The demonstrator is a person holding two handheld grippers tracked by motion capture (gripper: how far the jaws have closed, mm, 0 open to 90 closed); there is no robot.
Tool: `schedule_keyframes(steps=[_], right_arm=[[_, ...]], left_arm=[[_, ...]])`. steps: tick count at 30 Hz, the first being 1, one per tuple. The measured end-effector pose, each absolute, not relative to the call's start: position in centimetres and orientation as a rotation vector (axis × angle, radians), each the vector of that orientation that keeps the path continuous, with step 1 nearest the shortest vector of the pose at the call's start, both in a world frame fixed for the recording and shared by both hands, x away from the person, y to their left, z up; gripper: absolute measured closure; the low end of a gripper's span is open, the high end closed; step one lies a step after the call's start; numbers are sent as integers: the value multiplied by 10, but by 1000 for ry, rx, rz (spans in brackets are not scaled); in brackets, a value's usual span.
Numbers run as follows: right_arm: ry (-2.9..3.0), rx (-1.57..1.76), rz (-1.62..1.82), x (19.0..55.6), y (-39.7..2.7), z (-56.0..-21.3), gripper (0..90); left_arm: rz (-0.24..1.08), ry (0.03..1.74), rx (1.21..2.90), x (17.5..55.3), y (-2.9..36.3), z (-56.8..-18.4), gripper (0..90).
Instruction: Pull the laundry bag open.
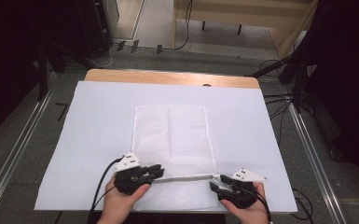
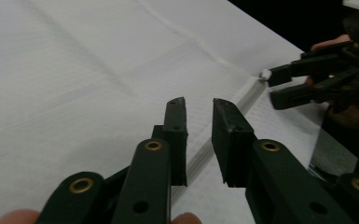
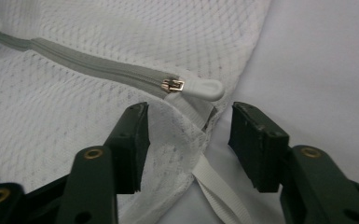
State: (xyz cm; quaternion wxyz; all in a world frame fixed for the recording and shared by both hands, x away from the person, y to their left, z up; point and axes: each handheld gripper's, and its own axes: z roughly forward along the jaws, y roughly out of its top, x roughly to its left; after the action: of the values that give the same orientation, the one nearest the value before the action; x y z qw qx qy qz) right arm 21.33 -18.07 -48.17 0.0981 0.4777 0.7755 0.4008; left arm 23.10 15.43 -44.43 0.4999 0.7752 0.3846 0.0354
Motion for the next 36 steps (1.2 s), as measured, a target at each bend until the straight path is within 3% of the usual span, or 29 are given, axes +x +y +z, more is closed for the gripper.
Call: schedule_keyframes(steps=[4,5,6,12,31,36], right_arm=[[2263,1435,1170,213,-181,-483,594],[2271,1414,1173,213,-180,-483,677],[2278,1408,1176,212,-180,-483,699],[2278,1378,1137,210,-175,-481,859],[2172,1189,1174,196,-156,-462,880],[2174,1170,1131,195,-154,-463,884]], left_arm=[[30,863,1933,234,108,-443,814],[24,855,1942,234,102,-442,816],[15,849,1966,236,87,-443,815],[-24,864,1975,245,60,-446,801],[-79,912,2043,259,44,-458,822],[-131,917,1990,260,50,-450,727]])
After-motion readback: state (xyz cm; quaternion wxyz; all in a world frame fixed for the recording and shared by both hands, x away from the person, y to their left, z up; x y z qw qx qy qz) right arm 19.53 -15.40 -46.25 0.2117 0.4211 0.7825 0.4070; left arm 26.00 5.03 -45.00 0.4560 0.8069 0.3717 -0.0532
